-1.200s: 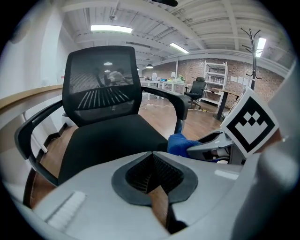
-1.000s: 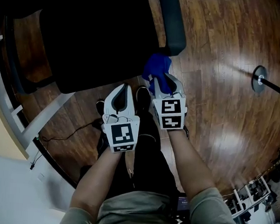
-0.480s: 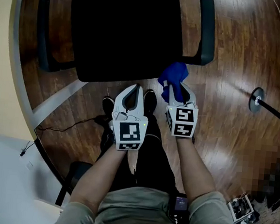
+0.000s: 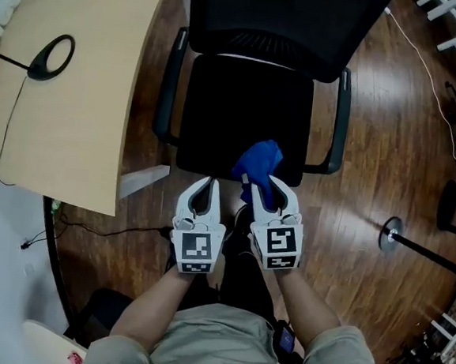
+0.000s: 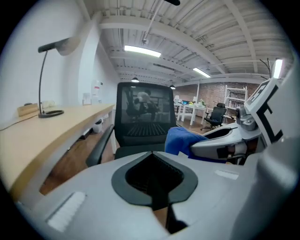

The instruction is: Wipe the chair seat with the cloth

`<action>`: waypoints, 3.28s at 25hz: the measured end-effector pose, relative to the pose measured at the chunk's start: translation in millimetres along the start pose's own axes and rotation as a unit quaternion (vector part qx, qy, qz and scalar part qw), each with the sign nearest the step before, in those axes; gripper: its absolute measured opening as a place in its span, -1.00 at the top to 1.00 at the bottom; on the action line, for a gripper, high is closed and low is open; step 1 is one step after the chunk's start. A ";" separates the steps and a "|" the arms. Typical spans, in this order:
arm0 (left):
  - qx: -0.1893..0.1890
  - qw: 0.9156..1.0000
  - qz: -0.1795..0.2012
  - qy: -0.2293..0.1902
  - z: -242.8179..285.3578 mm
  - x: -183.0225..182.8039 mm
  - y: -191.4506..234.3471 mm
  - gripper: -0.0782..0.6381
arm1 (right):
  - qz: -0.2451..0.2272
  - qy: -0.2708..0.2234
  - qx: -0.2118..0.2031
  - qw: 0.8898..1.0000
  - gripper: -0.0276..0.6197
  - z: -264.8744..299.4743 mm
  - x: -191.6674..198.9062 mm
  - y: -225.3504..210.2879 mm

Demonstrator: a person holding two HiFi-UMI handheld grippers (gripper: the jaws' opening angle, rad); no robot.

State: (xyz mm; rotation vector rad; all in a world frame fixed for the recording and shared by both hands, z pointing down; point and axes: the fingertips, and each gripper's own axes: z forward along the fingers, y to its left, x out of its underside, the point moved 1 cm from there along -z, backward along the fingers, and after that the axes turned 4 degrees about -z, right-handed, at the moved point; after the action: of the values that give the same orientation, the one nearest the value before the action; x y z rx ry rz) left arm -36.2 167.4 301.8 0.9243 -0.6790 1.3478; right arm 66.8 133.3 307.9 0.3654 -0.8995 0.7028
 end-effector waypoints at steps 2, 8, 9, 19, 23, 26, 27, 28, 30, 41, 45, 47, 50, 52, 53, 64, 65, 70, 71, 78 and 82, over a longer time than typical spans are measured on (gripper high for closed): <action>-0.014 1.000 -0.007 -0.019 -25.1 -22.9 24.2 0.76 | -0.021 -0.025 -0.029 0.999 0.65 2.2 -39.9 34.6; -0.090 0.994 -0.036 -0.058 -98.8 -57.3 103.7 0.76 | -0.082 -0.079 -0.133 0.985 0.65 18.0 -126.2 147.0; -0.104 0.992 -0.042 -0.062 -112.4 -58.7 117.2 0.77 | -0.091 -0.083 -0.148 0.981 0.65 18.4 -135.4 166.8; -0.200 0.974 -0.087 -0.067 -220.3 -47.1 216.6 0.77 | -0.163 -0.074 -0.256 0.950 0.64 31.7 -171.1 316.6; -0.227 0.966 -0.100 -0.075 -245.6 -43.1 243.8 0.76 | -0.176 -0.060 -0.269 0.945 0.64 52.0 -173.7 349.1; -0.238 0.963 -0.103 -0.077 -259.3 -41.2 259.7 0.76 | -0.181 -0.041 -0.274 0.944 0.64 67.5 -170.8 366.5; -0.241 0.962 -0.105 -0.078 -263.1 -39.8 264.5 0.76 | -0.182 -0.033 -0.274 0.944 0.64 73.2 -168.6 371.6; -0.243 0.961 -0.106 -0.078 -266.6 -38.4 269.0 0.77 | -0.183 -0.024 -0.274 0.944 0.64 78.9 -166.0 376.0; -0.248 0.959 -0.110 -0.078 -271.9 -36.7 276.4 0.77 | -0.188 -0.009 -0.270 0.944 0.64 89.5 -161.8 381.9; -0.242 0.960 -0.116 -0.078 -279.2 -33.3 292.0 0.77 | -0.204 0.048 -0.247 0.946 0.59 128.4 -139.5 388.1; -0.228 0.963 -0.119 -0.075 -277.2 -39.0 292.1 0.77 | -0.189 0.068 -0.261 0.944 0.39 119.9 -145.3 389.0; -0.220 0.965 -0.117 -0.078 -276.6 -46.6 290.8 0.76 | -0.185 0.067 -0.262 0.945 0.35 103.6 -154.3 383.0; -0.189 0.972 -0.109 -0.085 -271.3 -64.8 283.2 0.77 | -0.189 0.040 -0.254 0.948 0.35 67.7 -176.2 363.3; -0.149 0.980 -0.101 -0.089 -265.3 -76.7 269.9 0.77 | -0.180 0.017 -0.245 0.952 0.42 40.0 -188.0 344.6; -0.125 0.983 -0.098 -0.090 -262.2 -81.9 260.1 0.77 | -0.172 0.005 -0.239 0.956 0.44 25.2 -192.3 333.6; 0.094 0.988 -0.009 -0.119 -244.9 -147.3 91.8 0.77 | -0.047 -0.136 0.025 0.989 0.91 -154.4 -201.9 161.1; 0.101 0.987 -0.005 -0.122 -248.4 -150.3 78.1 0.77 | -0.037 -0.146 0.038 0.988 0.91 -172.0 -198.6 152.7; 0.121 0.983 0.023 -0.133 -269.0 -149.6 9.2 0.77 | -0.007 -0.190 0.060 0.980 0.91 -253.6 -176.4 138.8; 0.121 0.984 0.024 -0.131 -273.6 -144.9 -5.4 0.77 | -0.004 -0.193 0.058 0.979 0.91 -268.3 -168.8 138.5; 0.130 0.982 0.044 -0.129 -318.2 -110.9 -113.1 0.77 | 0.019 -0.205 0.027 0.978 0.91 -353.6 -104.4 137.0; 0.119 0.985 0.060 -0.113 -341.0 -84.7 -142.3 0.77 | 0.030 -0.204 0.009 0.978 0.91 -380.3 -77.4 139.1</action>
State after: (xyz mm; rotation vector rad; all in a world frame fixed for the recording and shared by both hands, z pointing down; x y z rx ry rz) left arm 59.1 421.4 37.0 1.2595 -0.7680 1.4664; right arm 160.4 417.3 24.0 0.5122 -1.2976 0.7044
